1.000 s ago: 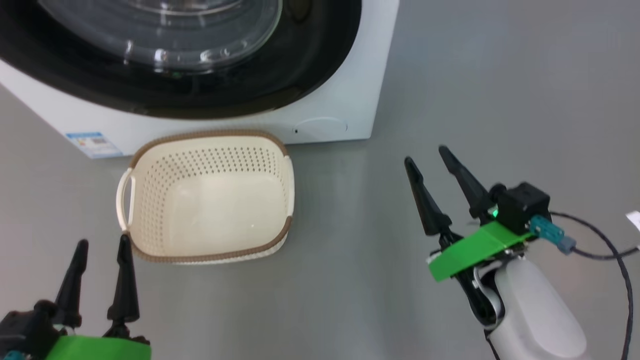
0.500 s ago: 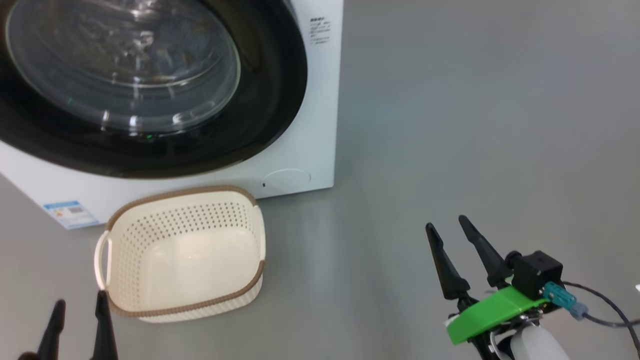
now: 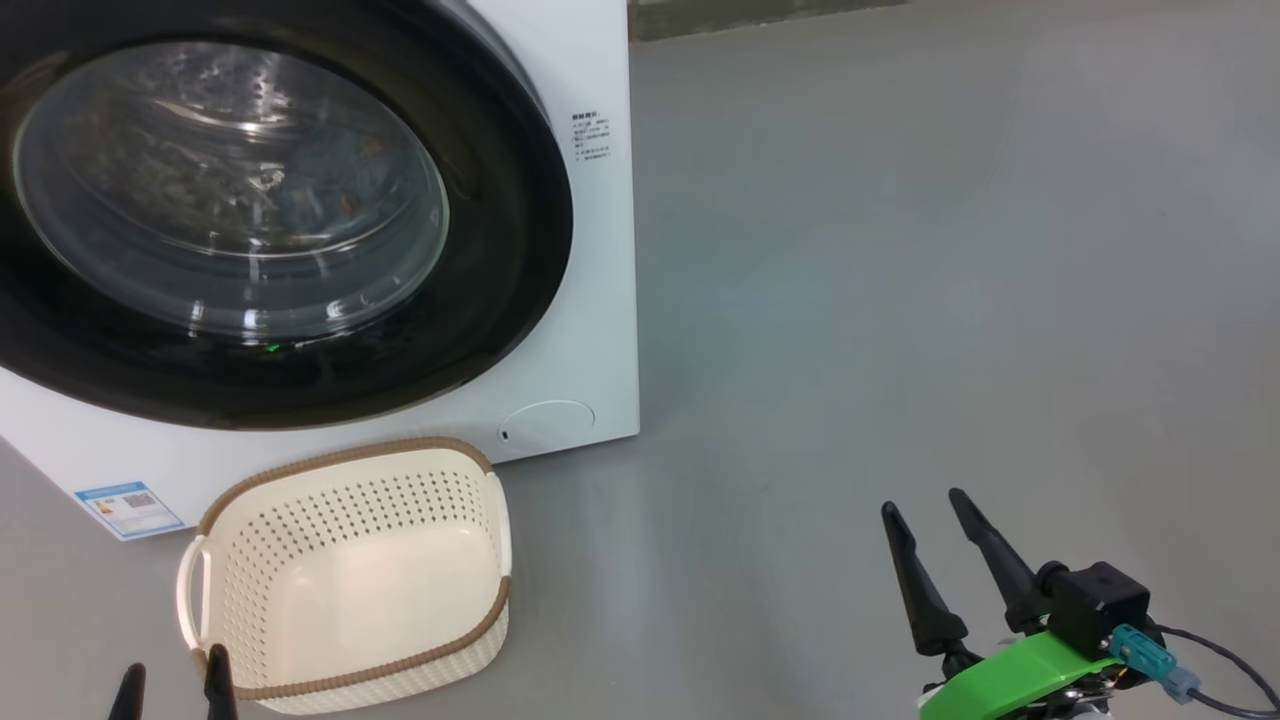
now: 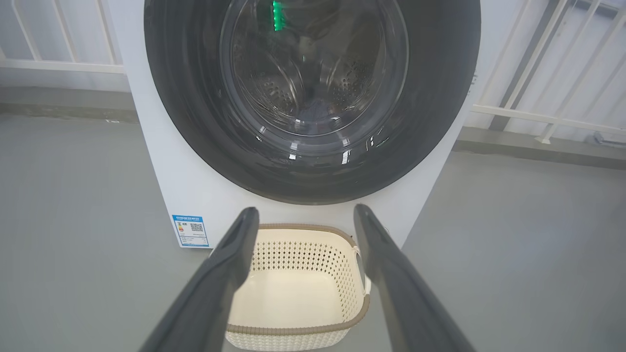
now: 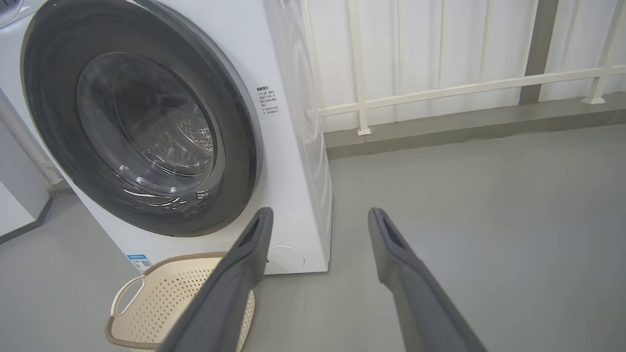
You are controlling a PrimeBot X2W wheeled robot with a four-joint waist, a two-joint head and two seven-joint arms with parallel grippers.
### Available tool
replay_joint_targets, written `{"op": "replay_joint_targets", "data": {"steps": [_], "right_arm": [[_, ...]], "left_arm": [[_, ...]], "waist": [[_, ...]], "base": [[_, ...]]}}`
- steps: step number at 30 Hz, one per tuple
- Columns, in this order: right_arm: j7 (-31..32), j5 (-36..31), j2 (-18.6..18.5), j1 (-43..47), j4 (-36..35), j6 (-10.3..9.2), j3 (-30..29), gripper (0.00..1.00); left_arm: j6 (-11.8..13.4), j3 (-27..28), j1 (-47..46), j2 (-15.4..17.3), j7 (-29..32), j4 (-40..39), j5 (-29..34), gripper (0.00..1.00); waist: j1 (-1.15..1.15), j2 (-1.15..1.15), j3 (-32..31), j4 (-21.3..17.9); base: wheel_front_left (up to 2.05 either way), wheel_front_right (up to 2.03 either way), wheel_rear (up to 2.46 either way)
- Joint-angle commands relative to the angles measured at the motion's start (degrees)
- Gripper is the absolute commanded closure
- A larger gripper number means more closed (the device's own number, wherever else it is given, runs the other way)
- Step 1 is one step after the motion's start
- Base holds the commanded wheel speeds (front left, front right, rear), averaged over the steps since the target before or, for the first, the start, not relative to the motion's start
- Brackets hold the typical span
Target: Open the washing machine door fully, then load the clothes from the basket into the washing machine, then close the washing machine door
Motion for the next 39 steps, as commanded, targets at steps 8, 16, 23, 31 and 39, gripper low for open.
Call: {"op": "replay_joint_targets", "data": {"steps": [8,16,23,31,39], "right_arm": [[-0.3,-0.1,0.3,1.0,-2.7,-0.33,-0.8,0.0],[-0.3,-0.4,0.3,1.7,-2.6,-0.33,-1.4,0.0],[-0.3,-0.4,0.3,2.3,-2.6,-0.33,-2.1,0.0],[-0.3,-0.1,0.3,2.7,-2.5,-0.33,-2.4,0.0],[-0.3,0.2,0.3,3.0,-2.5,-0.33,-2.8,0.0]], "left_arm": [[-0.1,2.9,-0.1,0.4,-0.4,-1.2,2.1,0.0],[-0.1,3.0,0.3,-0.3,-0.4,-0.2,2.8,0.0],[-0.1,3.1,0.8,-0.7,-0.4,0.2,2.9,0.0],[-0.1,3.2,1.0,-0.8,-0.4,0.2,2.7,0.0],[-0.1,3.5,1.3,-1.0,-0.4,0.5,2.8,0.0]], "waist": [[0.0,0.0,-1.3,1.1],[0.0,0.0,-2.1,3.0],[0.0,0.0,-2.6,4.1],[0.0,0.0,-2.7,4.5],[0.0,0.0,-3.0,5.0]], "base": [[0.0,0.0,0.0],[0.0,0.0,0.0],[0.0,0.0,0.0],[0.0,0.0,0.0],[0.0,0.0,0.0]]}}
